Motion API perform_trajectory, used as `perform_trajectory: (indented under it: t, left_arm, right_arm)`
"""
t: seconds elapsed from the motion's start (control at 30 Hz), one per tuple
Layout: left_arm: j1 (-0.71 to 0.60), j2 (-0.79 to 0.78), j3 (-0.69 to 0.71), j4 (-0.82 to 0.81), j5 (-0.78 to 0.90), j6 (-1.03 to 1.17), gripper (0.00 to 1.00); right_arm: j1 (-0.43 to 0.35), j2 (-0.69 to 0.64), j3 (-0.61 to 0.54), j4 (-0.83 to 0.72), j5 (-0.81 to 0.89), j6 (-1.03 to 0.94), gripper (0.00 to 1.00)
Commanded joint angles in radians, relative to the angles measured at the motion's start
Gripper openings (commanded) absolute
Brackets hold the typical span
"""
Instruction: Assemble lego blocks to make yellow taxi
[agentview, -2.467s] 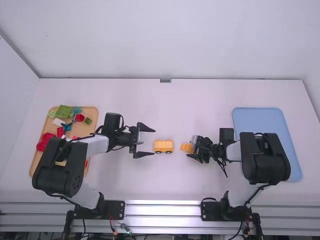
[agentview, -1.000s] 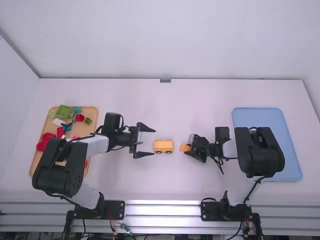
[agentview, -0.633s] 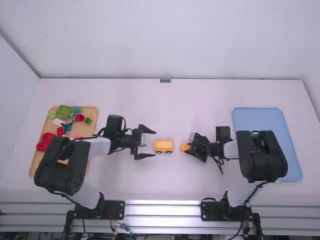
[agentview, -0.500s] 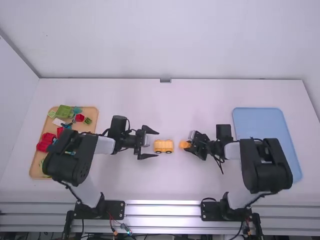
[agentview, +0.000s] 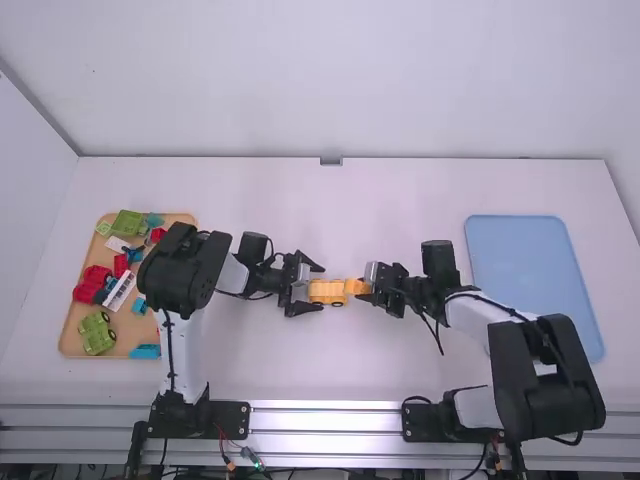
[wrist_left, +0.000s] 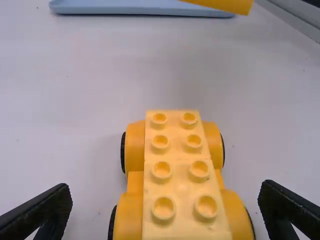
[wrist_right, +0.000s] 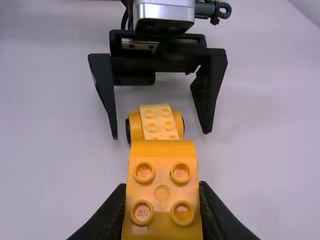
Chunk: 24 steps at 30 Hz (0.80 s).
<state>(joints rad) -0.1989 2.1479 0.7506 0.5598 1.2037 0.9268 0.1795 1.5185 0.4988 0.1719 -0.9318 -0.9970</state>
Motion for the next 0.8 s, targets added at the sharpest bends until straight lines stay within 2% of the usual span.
perform_trajectory:
  t: [0.0, 0.2, 0.3, 0.33, 0.57, 0.63, 0.77]
  left_arm:
    - [-0.023, 0.027, 0.004, -0.001, 0.027, 0.006, 0.99]
    - [-0.050, 0.027, -0.019, 0.034, -0.018, 0.005, 0.97]
    - [-0.054, 0.027, -0.041, 0.072, -0.021, 0.004, 0.88]
    - [-0.050, 0.027, -0.048, 0.083, -0.026, 0.001, 0.82]
    - [-0.043, 0.027, -0.101, 0.199, -0.060, -0.048, 0.71]
    - [-0.044, 0.027, -0.116, 0.236, -0.065, -0.050, 0.63]
    - [-0.044, 0.027, -0.129, 0.276, -0.069, -0.101, 0.62]
  right_arm:
    - [-0.002, 0.066, 0.058, -0.006, -0.043, 0.006, 0.04]
    - [0.003, 0.168, 0.139, -0.060, -0.064, -0.006, 0.03]
    - [0.025, 0.192, 0.168, -0.096, -0.063, -0.045, 0.02]
    - [0.034, 0.195, 0.174, -0.108, -0.063, -0.056, 0.01]
    - [0.072, 0.195, 0.176, -0.098, -0.052, -0.056, 0.00]
    - [0.085, 0.195, 0.176, -0.098, -0.019, -0.055, 0.00]
    - [0.105, 0.195, 0.176, -0.096, -0.013, -0.056, 0.00]
